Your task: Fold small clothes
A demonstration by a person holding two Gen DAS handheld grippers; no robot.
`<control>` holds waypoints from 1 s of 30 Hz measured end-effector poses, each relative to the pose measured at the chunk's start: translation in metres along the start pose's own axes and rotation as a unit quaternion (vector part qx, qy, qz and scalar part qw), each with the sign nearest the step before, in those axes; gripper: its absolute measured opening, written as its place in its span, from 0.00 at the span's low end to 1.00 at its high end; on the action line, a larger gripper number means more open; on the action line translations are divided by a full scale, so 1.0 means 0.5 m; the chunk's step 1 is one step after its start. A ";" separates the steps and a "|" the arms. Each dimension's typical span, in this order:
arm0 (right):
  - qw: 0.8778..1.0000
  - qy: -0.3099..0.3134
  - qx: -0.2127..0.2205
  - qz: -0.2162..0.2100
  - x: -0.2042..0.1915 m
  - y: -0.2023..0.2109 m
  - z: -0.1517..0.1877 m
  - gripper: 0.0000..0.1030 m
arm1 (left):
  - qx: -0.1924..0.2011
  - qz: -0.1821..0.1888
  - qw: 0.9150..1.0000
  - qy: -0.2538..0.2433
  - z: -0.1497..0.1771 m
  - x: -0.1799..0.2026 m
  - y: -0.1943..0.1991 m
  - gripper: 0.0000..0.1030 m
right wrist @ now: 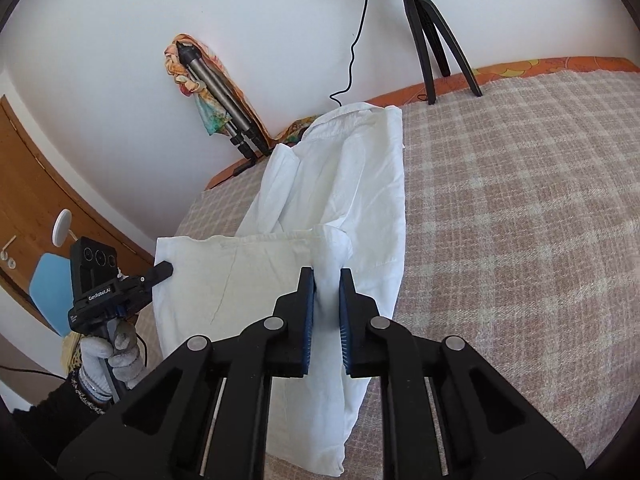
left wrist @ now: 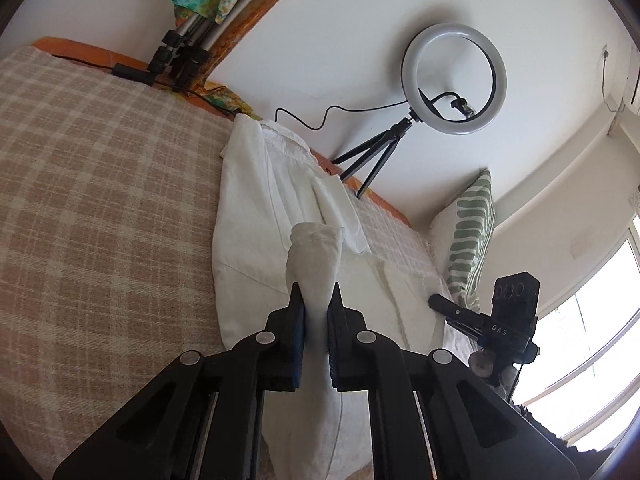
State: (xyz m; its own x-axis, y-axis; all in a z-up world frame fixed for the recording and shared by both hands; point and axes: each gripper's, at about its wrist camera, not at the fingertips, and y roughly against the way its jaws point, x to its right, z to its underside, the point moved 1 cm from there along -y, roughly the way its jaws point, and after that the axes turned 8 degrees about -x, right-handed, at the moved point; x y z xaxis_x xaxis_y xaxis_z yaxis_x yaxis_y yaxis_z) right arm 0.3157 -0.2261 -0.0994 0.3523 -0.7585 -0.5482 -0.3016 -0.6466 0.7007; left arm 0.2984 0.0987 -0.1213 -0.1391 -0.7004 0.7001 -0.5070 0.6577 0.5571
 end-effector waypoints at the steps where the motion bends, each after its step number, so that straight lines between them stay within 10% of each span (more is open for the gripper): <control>1: 1.000 -0.008 -0.006 -0.002 0.009 -0.012 -0.002 0.12 | -0.010 -0.005 1.000 0.006 -0.001 -0.010 -0.015 0.08; 7: 0.997 -0.023 -0.058 0.040 0.042 -0.075 -0.016 0.29 | -0.053 -0.084 0.995 0.010 -0.003 -0.037 -0.063 0.18; 12: 0.998 -0.033 -0.038 0.027 0.054 0.000 -0.002 0.43 | -0.013 -0.152 0.988 -0.014 -0.011 -0.010 -0.006 0.22; 18: 0.999 0.005 -0.026 0.040 0.018 0.061 0.061 0.43 | 0.011 -0.130 0.989 -0.072 0.005 0.076 0.017 0.22; 30: 0.985 0.116 -0.062 0.110 -0.069 -0.076 0.061 0.43 | -0.098 -0.130 0.976 -0.146 0.069 0.129 -0.148 0.22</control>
State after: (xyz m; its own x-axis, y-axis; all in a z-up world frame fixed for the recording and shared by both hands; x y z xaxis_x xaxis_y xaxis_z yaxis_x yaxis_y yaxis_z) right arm 0.2883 -0.1778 -0.1211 0.4879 -0.8310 -0.2671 -0.2881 -0.4421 0.8494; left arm 0.2975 -0.0046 -0.1329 -0.2782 -0.8812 0.3822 -0.3898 0.4672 0.7936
